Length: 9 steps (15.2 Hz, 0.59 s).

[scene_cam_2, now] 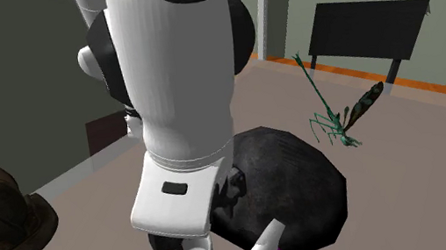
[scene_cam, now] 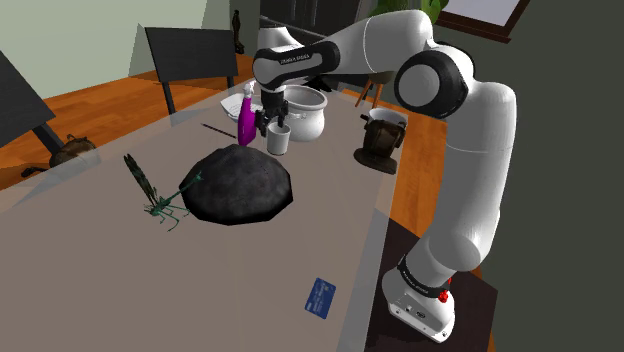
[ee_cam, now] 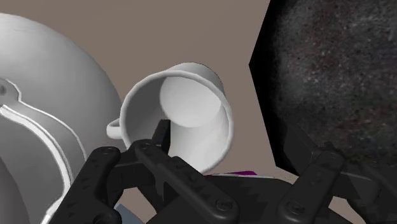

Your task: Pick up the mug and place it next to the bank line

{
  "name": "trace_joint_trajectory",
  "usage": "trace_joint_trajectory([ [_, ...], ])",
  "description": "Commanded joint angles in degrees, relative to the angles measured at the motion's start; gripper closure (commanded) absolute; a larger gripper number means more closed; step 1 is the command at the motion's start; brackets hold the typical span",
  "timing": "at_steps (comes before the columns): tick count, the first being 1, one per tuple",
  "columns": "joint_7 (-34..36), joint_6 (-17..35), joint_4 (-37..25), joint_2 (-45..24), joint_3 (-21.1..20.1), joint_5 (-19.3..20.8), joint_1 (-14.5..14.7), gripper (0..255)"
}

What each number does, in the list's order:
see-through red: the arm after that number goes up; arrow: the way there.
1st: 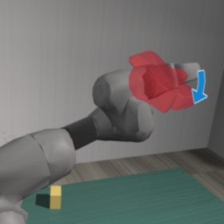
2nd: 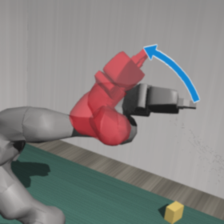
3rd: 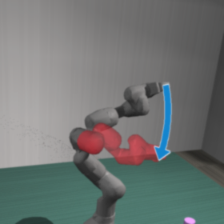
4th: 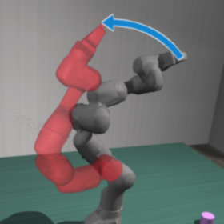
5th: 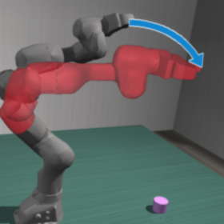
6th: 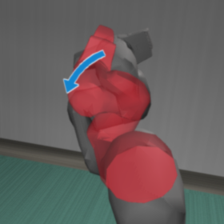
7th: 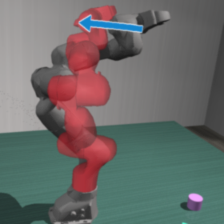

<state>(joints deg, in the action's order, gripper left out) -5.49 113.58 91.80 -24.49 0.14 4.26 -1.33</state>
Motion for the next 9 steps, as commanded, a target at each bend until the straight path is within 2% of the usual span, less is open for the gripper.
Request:
trace_joint_trajectory([
  [1,0.08,1.36,0.56,-0.75,0.01,0.06,0.0,0],
  [5,0.13,3.74,2.08,-1.62,0.06,0.12,-0.09,0],
  [9,0.13,3.73,2.06,-1.63,0.06,0.12,-0.09,0],
])
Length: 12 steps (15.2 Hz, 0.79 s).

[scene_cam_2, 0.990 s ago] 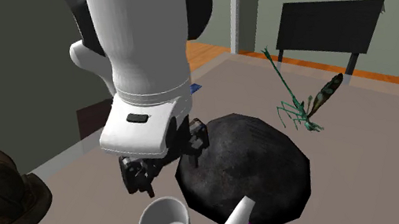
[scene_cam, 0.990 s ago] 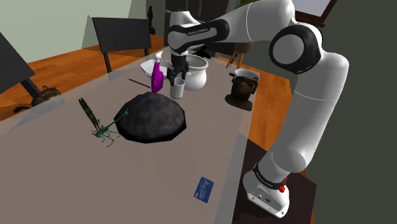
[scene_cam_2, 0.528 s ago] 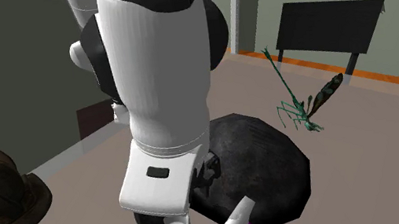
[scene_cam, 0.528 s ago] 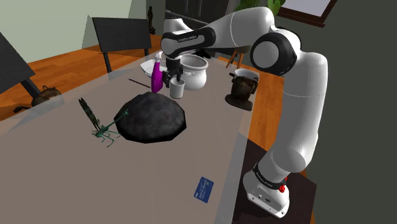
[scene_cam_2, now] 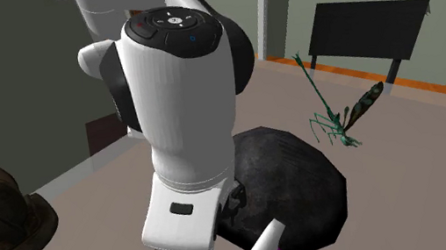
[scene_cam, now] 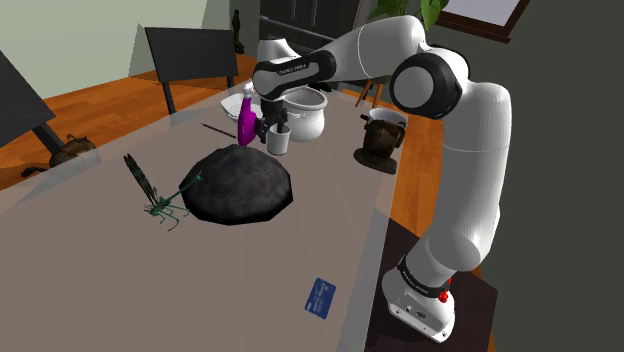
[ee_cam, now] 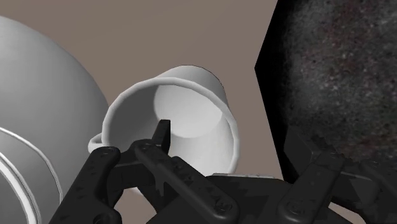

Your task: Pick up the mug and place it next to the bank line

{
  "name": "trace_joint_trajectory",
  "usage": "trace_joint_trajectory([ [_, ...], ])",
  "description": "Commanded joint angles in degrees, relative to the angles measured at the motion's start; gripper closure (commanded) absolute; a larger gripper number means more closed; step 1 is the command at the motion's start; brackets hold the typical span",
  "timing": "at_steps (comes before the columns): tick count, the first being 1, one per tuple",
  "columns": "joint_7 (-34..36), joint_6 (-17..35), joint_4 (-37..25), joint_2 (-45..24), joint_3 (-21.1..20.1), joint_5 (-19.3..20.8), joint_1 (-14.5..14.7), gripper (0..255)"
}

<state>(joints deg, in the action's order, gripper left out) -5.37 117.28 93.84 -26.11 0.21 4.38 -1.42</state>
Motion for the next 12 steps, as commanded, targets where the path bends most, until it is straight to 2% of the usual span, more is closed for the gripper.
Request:
trace_joint_trajectory([
  [1,0.0,0.04,0.01,-0.01,0.0,0.0,0.0,0],
  [3,0.0,0.03,0.01,-0.01,0.0,0.0,0.0,0],
  [4,0.0,0.03,0.01,-0.01,0.0,0.0,0.0,255],
  [12,0.0,0.03,0.01,-0.01,0.0,0.0,0.0,255],
])
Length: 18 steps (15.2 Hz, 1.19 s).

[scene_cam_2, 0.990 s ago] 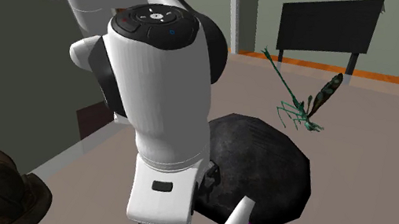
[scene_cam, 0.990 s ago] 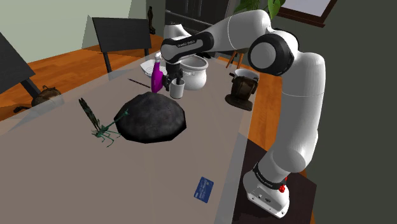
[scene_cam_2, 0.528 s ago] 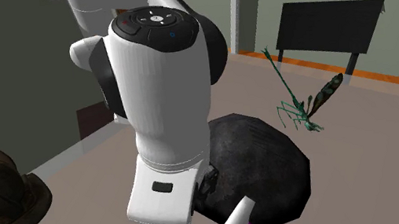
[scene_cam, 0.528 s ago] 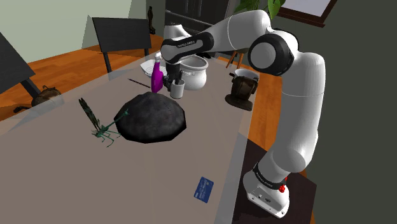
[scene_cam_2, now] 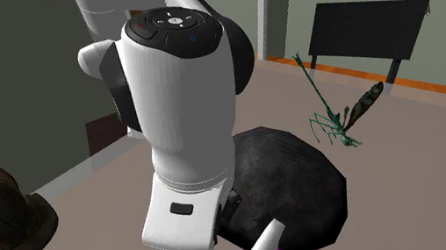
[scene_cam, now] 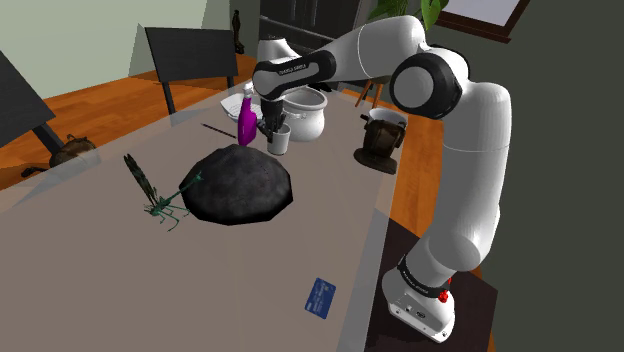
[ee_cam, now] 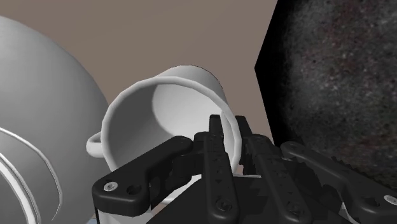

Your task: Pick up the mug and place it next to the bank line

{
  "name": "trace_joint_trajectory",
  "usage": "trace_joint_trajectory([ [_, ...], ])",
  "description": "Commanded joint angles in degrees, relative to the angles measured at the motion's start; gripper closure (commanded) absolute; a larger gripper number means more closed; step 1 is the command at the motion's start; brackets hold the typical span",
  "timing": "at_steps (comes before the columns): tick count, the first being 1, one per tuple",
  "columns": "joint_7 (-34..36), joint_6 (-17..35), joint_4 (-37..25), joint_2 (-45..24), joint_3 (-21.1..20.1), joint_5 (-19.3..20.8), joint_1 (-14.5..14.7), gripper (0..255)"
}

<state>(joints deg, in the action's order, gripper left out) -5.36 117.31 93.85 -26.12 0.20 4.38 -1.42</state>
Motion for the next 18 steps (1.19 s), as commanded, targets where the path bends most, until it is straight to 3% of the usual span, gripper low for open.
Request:
trace_joint_trajectory([
  [1,0.0,0.01,0.0,0.0,0.0,0.0,0.0,255],
  [18,-0.77,-11.39,-7.7,3.72,-0.08,-0.29,0.05,255],
])
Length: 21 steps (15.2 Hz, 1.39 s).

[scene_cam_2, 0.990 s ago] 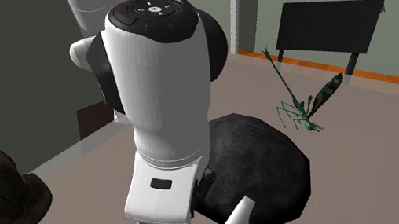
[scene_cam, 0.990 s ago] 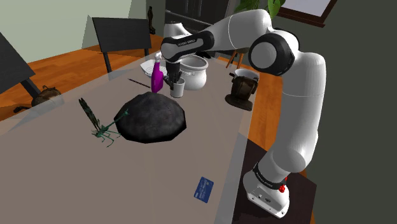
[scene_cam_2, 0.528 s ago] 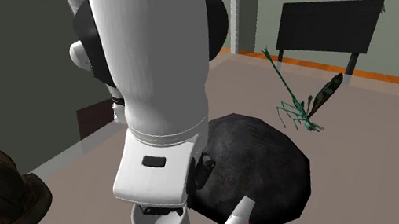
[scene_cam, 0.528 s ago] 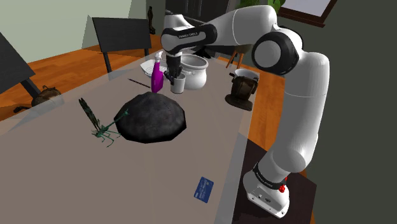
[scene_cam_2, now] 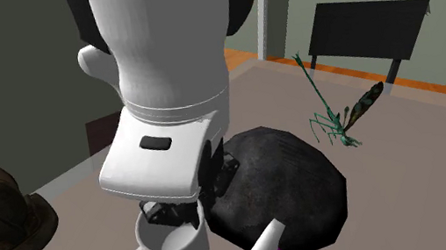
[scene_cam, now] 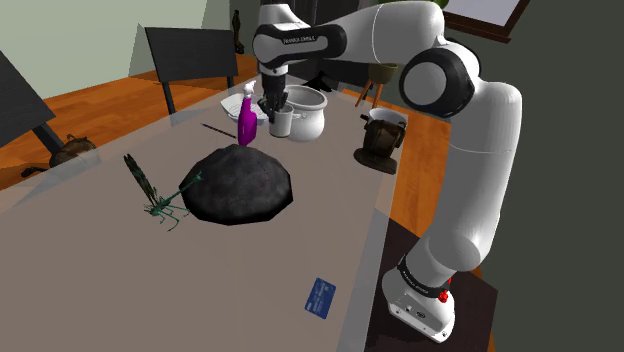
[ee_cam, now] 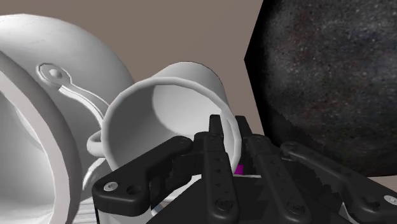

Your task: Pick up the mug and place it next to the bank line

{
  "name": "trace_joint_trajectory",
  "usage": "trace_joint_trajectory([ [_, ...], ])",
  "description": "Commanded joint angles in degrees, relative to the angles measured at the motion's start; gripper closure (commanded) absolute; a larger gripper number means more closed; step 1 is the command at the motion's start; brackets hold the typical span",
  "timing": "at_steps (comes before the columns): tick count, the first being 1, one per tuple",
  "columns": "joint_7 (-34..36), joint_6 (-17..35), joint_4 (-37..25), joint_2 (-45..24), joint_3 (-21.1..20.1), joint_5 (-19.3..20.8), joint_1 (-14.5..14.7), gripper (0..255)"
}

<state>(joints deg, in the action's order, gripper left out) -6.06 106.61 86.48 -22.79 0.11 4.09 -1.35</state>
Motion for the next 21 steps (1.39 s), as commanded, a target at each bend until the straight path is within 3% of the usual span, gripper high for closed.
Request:
trace_joint_trajectory([
  [1,-0.12,-1.4,-0.93,0.5,0.01,-0.02,-0.02,255],
  [16,-0.82,-12.75,-12.28,0.51,0.0,-0.15,0.08,255],
  [21,3.18,-8.29,3.55,11.62,-1.33,-0.01,2.43,255],
])
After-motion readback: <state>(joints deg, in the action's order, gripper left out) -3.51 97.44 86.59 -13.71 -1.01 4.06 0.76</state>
